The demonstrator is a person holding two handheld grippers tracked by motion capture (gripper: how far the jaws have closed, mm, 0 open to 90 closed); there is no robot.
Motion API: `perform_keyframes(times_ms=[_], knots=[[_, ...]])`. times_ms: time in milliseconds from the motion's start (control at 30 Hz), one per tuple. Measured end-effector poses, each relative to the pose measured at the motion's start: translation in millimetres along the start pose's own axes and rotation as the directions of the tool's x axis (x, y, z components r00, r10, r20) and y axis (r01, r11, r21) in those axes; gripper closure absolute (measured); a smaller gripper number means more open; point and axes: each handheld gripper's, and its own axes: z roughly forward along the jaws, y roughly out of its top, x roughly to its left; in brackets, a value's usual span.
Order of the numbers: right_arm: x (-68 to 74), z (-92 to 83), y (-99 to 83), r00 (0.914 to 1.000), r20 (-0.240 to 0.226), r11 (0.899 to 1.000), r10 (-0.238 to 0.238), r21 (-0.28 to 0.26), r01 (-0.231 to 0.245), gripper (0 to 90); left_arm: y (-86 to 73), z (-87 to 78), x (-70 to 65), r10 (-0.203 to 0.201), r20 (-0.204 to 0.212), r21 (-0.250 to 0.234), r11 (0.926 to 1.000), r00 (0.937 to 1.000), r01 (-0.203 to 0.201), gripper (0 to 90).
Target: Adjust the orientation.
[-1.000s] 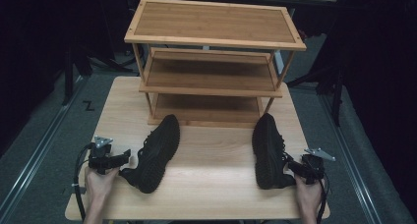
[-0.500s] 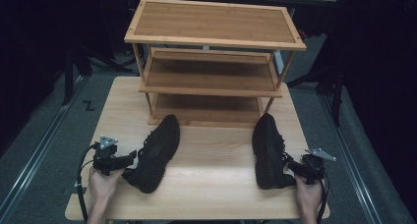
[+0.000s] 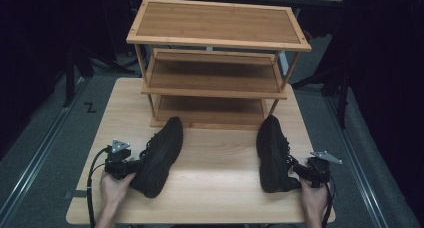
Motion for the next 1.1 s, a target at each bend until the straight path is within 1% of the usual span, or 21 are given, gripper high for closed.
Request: perform_keyframes(times_ms=[33, 67, 133, 333, 500, 700, 733, 800, 933, 1100], knots=[[0.0, 0.0, 0.0, 1.0000, 0.000, 1.000, 0.001, 0.000, -0.001, 35.9, 0.0, 0.0, 0.0, 0.000, 0.000, 0.000, 1.0000, 1.0000, 0.000, 32.1], [-0.1, -0.1, -0.1, 1.0000, -0.001, 1.000, 0.001, 0.000, -0.001, 35.8, 0.3, 0.1, -2.2, 0.012, 0.007, 0.002, 0.9999, 0.9999, -0.012, 32.1], [-0.2, -0.1, -0.1, 1.0000, -0.002, 1.000, 0.002, 0.000, -0.002, 35.7, 0.7, 0.0, -4.2, 0.024, 0.017, 0.004, 0.9997, 0.9996, -0.024, 32.0], [-0.2, -0.1, -0.1, 1.0000, -0.002, 1.000, 0.002, 0.000, -0.002, 35.6, 1.7, -1.0, -11.2, 0.043, 0.036, -0.009, 0.9991, 0.9984, -0.042, 32.0], [-0.4, -0.2, -0.1, 1.0000, -0.005, 1.000, 0.004, -0.001, -0.004, 35.3, 3.8, -0.8, -15.4, 0.051, 0.039, -0.004, 0.9987, 0.9980, -0.051, 32.6], [-0.4, -0.3, -0.1, 0.9999, -0.007, 1.000, 0.007, 0.000, -0.007, 35.1, 7.0, -1.8, -21.8, 0.054, 0.047, -0.016, 0.9984, 0.9974, -0.054, 33.0], [-0.6, -0.3, -0.1, 0.9999, -0.009, 1.000, 0.006, 0.000, -0.006, 35.0, 9.0, -2.0, -24.8, 0.055, 0.054, -0.020, 0.9984, 0.9970, -0.054, 32.9], [-1.0, -0.3, -0.2, 0.9999, -0.013, 1.000, 0.008, -0.001, -0.008, 34.7, 11.2, -2.7, -27.3, 0.057, 0.056, -0.025, 0.9981, 0.9968, -0.056, 32.9], [-1.3, -0.4, -0.3, 0.9998, -0.019, 1.000, 0.010, -0.002, -0.010, 34.3, 15.1, -4.0, -31.3, 0.061, 0.078, -0.032, 0.9978, 0.9951, -0.058, 32.4], [-1.4, -0.5, -0.3, 0.9997, -0.023, 1.000, 0.011, -0.002, -0.011, 34.0, 18.8, -4.8, -34.9, 0.067, 0.093, -0.035, 0.9973, 0.9934, -0.064, 31.9]])
